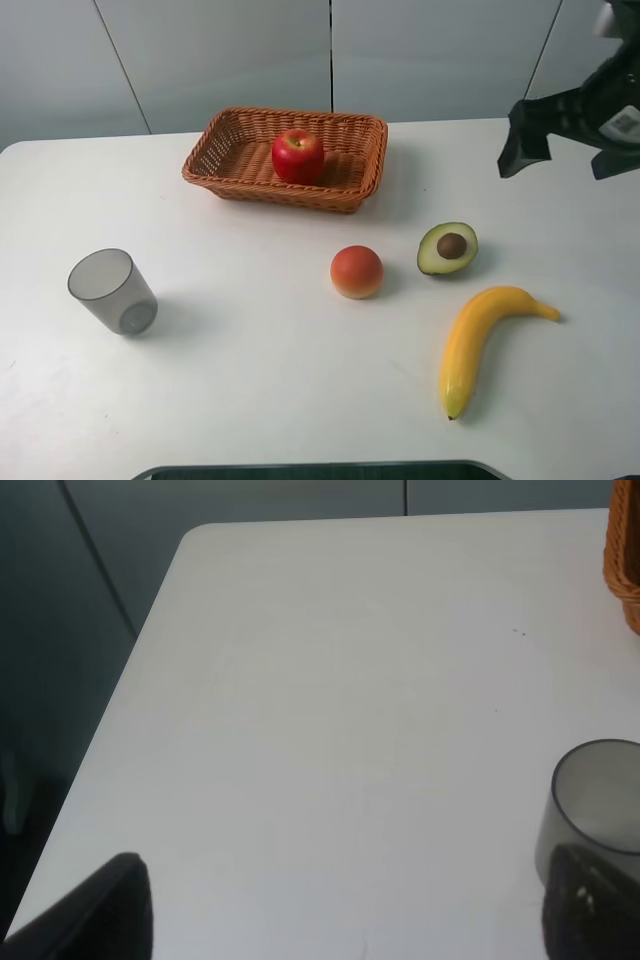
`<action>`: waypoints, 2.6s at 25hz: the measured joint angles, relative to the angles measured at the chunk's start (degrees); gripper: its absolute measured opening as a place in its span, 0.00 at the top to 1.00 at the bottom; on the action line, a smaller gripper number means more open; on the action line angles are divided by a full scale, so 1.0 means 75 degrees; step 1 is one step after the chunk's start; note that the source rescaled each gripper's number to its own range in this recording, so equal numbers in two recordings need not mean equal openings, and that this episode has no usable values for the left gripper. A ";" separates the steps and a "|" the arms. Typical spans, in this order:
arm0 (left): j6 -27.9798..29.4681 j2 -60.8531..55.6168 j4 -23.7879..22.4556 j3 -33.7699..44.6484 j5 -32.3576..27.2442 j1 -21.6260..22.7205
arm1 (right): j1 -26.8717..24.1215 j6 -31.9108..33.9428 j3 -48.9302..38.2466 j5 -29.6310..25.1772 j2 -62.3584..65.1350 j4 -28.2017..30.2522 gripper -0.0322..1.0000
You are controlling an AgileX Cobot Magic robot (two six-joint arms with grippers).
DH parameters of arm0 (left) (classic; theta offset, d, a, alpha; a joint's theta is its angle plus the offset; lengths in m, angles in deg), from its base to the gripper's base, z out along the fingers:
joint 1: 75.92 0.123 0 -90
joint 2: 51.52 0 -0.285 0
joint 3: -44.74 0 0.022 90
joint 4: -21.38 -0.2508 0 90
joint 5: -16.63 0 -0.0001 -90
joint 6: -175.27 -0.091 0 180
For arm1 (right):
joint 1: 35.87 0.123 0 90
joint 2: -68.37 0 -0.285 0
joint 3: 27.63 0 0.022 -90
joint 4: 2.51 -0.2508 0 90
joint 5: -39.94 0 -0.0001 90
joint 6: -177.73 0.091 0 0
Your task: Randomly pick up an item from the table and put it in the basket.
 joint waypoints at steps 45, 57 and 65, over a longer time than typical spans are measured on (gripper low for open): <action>0.0013 0.0000 0.0000 0.0000 0.0000 0.0000 | -0.0533 -0.1724 -0.2700 -0.2323 1.0160 -0.0344 0.00; 0.0013 0.0000 0.0000 0.0000 0.0000 0.0000 | -0.0591 -0.1798 -0.2700 -0.2351 1.0175 -0.0344 0.00; 0.0013 0.0000 0.0000 0.0000 0.0000 0.0000 | -0.1591 -0.1879 -0.2712 -0.2336 1.0175 -0.0344 0.00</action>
